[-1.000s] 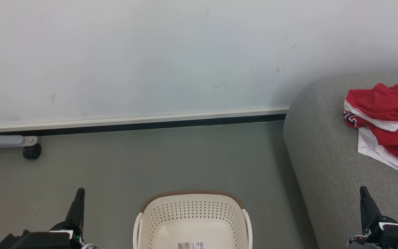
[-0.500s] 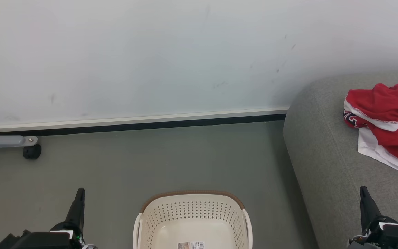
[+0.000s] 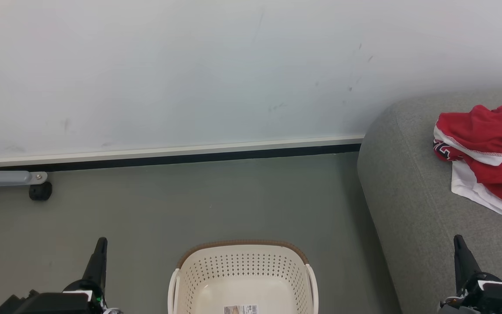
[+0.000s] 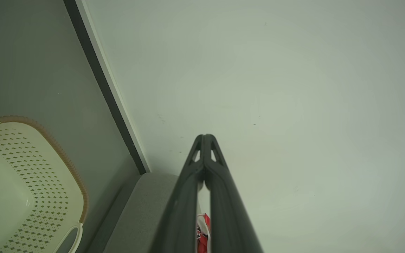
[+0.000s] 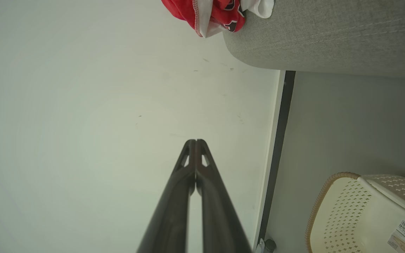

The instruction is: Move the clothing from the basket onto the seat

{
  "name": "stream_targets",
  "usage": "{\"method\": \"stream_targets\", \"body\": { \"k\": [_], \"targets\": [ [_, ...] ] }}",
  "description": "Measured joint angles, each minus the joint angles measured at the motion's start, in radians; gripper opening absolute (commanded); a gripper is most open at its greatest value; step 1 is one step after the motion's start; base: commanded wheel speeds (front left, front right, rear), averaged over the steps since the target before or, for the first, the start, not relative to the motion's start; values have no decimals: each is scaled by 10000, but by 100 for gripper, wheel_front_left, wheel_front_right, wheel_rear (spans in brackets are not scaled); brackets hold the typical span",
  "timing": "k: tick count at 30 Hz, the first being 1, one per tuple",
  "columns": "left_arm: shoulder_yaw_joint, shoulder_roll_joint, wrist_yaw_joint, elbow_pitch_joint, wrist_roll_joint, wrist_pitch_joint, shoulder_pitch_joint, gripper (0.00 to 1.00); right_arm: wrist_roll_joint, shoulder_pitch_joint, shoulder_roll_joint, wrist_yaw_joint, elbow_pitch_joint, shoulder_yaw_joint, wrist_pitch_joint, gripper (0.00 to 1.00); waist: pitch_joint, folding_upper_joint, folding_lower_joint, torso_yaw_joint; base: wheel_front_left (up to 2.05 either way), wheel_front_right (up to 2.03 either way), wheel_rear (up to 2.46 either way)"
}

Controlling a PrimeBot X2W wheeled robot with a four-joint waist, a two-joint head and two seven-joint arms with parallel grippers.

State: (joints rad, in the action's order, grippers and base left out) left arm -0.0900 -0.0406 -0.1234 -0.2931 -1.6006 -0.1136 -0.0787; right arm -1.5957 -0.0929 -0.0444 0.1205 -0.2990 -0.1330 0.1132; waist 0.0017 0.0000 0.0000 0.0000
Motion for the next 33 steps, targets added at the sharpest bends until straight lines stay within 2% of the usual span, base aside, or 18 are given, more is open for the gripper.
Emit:
{"method": "stream_targets", "body": {
  "k": [33],
  "targets": [
    [0,2,0,-27,0,0,0,0,-2,0,0,0,0,2,0,0,0,0,0,0,0,0,0]
  ]
}}
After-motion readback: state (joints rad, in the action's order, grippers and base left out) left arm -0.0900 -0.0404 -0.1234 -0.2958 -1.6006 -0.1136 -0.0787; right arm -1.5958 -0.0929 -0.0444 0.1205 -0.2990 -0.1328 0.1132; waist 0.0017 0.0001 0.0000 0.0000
